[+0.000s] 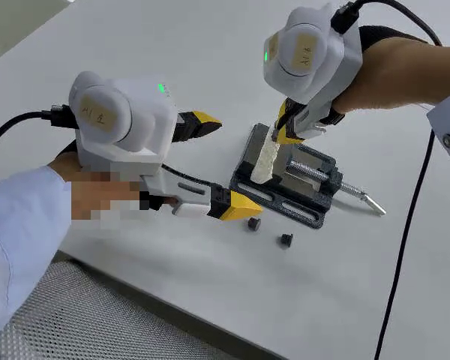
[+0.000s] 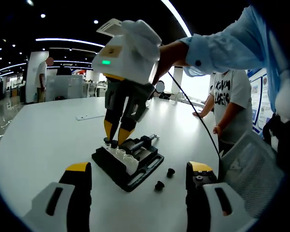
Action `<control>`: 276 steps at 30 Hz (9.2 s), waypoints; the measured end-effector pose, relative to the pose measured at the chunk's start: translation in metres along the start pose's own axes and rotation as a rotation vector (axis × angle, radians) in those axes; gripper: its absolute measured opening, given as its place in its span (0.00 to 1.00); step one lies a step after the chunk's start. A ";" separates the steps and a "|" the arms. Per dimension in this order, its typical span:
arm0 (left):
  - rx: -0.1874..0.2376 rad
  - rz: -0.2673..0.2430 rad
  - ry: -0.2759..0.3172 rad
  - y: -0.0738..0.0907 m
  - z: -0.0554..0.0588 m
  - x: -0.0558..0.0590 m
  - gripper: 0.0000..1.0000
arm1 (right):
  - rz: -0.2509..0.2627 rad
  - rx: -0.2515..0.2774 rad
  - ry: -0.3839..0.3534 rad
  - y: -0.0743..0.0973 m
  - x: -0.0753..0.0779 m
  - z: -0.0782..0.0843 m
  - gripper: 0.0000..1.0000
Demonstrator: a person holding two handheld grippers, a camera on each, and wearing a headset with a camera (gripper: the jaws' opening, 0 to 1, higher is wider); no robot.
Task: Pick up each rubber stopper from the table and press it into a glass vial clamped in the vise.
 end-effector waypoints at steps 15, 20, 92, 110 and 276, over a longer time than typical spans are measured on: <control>0.002 0.001 0.003 0.000 0.000 0.000 0.77 | -0.029 0.028 -0.050 0.000 0.001 0.001 0.07; 0.000 0.003 0.005 0.000 0.000 0.000 0.77 | -0.037 0.038 -0.056 0.001 0.000 0.001 0.08; 0.011 0.010 0.019 0.000 -0.001 0.000 0.76 | 0.040 0.131 -0.097 0.012 -0.006 0.002 0.07; 0.011 0.012 0.020 0.000 -0.001 0.001 0.75 | 0.174 0.145 -0.019 0.006 -0.009 -0.001 0.10; 0.015 0.016 0.035 0.000 -0.001 0.003 0.75 | -0.123 0.089 -0.243 0.002 0.000 0.005 0.12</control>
Point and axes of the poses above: the centre of the closed fingertips' face, and the gripper's own axes: y roughly backward along the fingers, x roughly to its right, z roughly out of its underside, the point moved 2 cm from there along y, roughly backward along the fingers, and after that the axes turned 10 degrees about -x, right-handed, at the moved point
